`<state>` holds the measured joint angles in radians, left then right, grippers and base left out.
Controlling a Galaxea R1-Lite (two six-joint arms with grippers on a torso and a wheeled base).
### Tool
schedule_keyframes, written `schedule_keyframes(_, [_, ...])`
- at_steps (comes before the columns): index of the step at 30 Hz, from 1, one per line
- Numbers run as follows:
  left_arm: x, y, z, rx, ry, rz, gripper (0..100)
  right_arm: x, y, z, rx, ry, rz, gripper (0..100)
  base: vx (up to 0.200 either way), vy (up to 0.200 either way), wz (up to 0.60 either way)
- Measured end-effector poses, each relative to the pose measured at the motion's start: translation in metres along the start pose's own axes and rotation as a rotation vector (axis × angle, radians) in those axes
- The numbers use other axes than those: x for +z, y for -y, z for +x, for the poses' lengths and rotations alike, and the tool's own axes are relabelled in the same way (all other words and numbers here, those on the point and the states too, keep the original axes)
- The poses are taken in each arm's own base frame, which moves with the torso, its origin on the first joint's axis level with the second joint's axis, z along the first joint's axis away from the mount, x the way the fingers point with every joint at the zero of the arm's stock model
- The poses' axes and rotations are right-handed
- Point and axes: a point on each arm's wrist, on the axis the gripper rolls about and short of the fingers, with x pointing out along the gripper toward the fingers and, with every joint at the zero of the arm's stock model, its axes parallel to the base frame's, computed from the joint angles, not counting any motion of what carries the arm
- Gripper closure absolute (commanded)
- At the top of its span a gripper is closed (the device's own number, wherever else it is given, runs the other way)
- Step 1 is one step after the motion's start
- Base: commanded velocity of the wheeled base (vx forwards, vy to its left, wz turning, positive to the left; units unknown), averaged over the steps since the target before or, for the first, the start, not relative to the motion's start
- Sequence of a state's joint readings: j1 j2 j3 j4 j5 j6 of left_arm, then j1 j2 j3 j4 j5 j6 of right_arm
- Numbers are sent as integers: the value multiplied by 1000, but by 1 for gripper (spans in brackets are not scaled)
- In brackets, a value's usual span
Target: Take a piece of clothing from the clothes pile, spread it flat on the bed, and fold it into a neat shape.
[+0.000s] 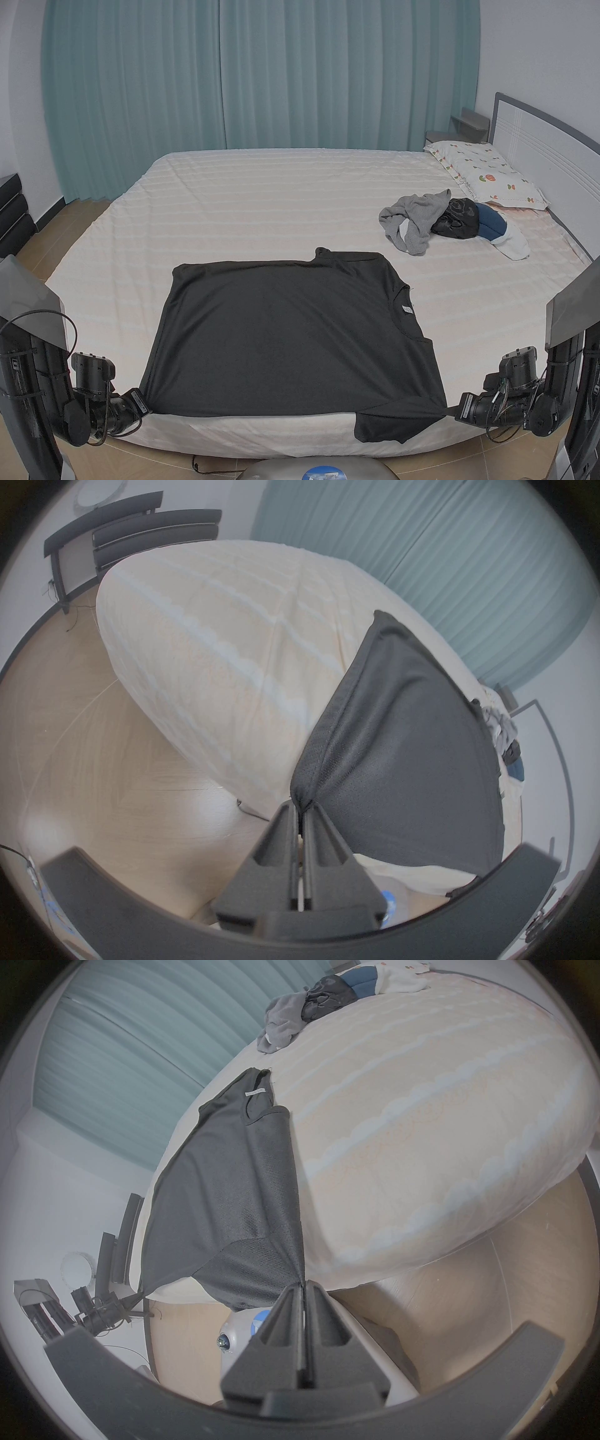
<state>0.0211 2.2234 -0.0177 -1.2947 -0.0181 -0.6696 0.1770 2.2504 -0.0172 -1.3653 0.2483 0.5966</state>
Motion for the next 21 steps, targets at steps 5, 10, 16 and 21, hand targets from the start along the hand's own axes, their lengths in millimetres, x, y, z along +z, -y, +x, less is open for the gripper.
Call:
schedule_keyframes(5, [-4,-3,-2,32,-41,23,100,-1,0,-3,-15,-17,-24,100,0,0,0])
schedule_keyframes(10, [-2,-1,-3,18,-25,26,100,-2,0,-4,-19,-23,-47,100,0,0,0])
schedule_keyframes(16, [1,1,-1,-11,11,26,0,2,-1,-4,4,15,-47,100,0,0,0])
schedule_keyframes(21, [0,0,2,-6,2,24,0,3,0,-1,5,22,-45,0,0,0,0])
